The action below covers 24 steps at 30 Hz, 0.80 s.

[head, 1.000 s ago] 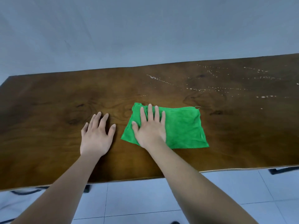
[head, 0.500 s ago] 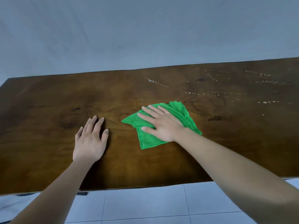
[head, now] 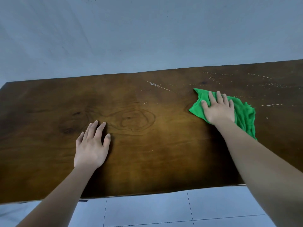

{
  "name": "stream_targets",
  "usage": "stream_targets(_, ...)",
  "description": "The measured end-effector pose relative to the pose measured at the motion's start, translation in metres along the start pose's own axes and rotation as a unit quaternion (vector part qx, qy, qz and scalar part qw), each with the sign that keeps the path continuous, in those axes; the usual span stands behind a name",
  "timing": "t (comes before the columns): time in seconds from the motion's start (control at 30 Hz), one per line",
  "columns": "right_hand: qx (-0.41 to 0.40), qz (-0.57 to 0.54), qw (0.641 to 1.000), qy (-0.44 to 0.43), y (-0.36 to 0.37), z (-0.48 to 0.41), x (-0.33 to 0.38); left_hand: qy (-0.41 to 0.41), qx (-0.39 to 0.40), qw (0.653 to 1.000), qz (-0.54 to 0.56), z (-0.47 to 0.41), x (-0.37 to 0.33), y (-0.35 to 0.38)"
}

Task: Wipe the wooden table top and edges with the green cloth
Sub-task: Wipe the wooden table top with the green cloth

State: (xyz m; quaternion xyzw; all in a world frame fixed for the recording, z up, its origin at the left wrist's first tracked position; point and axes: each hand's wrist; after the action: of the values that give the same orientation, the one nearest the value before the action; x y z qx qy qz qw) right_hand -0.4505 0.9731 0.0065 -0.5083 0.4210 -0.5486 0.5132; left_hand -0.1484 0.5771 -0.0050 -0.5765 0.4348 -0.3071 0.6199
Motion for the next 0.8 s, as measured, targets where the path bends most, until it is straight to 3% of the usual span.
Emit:
stream_targets(0.1, 0.006, -0.007, 0.997, 0.074, 0.005, 0.006, 0.042, -0.003, 0.006, 1.0, -0.002, 0.0, -0.002, -0.001)
stream_targets(0.2, 0.02, 0.002, 0.999, 0.048, 0.01, 0.02, 0.093, -0.003, 0.008, 1.0, -0.006, -0.001, -0.002, -0.001)
stream_targets(0.4, 0.032, 0.024, 0.993, -0.114, 0.031, 0.066, 0.204, 0.0, -0.003, 1.0, -0.005, -0.001, 0.0, 0.001)
stream_targets(0.57, 0.061, 0.044, 0.954, -0.289, 0.046, 0.114, 0.277, 0.005, -0.013, 1.0, -0.002, -0.001, 0.002, 0.004)
stream_targets(0.8, 0.072, 0.061, 0.874, -0.477, 0.037, 0.065, 0.253, -0.002, -0.005, 1.0, 0.002, -0.003, 0.003, 0.004)
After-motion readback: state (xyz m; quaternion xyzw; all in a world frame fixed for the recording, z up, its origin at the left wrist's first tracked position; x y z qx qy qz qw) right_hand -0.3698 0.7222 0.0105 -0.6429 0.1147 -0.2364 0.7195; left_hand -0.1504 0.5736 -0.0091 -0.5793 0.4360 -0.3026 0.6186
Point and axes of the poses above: each hand's wrist, its own z-axis away from the middle knuckle, its own y-axis out of the palm, x = y × z, and after that the axes turned 4 degrees about y, right-handed
